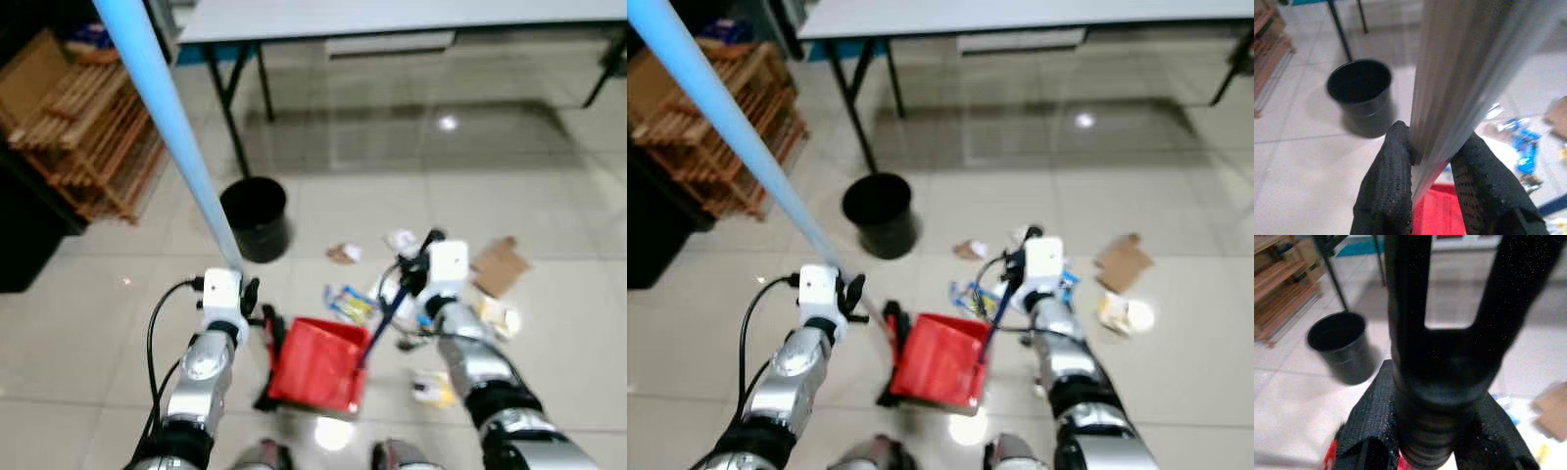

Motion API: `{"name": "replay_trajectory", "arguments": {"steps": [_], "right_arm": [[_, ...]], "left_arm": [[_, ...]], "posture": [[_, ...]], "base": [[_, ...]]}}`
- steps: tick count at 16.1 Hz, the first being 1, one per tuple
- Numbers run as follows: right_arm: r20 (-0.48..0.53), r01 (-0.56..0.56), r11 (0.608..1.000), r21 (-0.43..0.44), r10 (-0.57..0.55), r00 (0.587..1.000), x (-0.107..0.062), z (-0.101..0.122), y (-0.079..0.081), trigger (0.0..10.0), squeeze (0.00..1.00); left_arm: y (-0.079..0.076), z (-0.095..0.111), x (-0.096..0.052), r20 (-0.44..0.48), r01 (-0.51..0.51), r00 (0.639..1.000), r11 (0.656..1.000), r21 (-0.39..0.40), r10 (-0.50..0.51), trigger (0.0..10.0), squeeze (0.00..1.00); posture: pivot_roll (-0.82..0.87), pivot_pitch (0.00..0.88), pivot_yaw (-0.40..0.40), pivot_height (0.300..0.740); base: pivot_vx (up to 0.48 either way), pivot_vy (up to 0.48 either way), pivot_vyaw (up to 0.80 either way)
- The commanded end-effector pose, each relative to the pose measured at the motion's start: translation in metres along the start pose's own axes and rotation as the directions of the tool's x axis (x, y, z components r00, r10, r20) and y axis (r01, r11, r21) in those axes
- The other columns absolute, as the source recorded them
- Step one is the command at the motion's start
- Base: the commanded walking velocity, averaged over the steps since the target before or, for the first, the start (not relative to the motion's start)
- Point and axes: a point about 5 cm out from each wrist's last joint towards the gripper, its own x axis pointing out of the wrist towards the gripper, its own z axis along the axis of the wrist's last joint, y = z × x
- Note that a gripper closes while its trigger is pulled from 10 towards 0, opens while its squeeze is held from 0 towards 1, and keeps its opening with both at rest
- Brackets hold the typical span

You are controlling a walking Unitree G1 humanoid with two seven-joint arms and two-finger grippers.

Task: Sweep floor

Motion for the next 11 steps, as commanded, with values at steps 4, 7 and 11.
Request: {"name": "replay_trajectory", "arguments": {"steps": [4, 7, 11], "right_arm": [[0.088, -0.035, 0.999, 0.018, 0.033, 0.996, 0.0, 0.0176, 0.0072, 10.0, 0.0], [0.09, -0.038, 0.999, 0.021, 0.036, 0.995, -0.0027, 0.0193, 0.0074, 10.0, 0.0], [0.088, -0.039, 0.999, 0.024, 0.037, 0.995, -0.0038, 0.0213, 0.0086, 10.0, 0.0]], "left_arm": [[-0.0061, -0.0023, -0.0081, -0.008, 0.04, 0.999, 0.999, -0.035, -0.04, 10.0, 0.0], [-0.0091, -0.0024, -0.0117, -0.014, 0.046, 0.999, 0.998, -0.04, -0.046, 10.0, 0.0], [-0.011, 0.0013, -0.012, -0.011, 0.056, 0.998, 0.998, -0.041, -0.057, 10.0, 0.0]], "posture": [[-0.18, 0.165, 0.091, 0.74], [-0.18, 0.164, 0.092, 0.74], [-0.18, 0.161, 0.092, 0.74]], "base": [[0.0, -0.463, 0.0], [0.0, -0.451, 0.0], [0.0, -0.448, 0.0]]}}
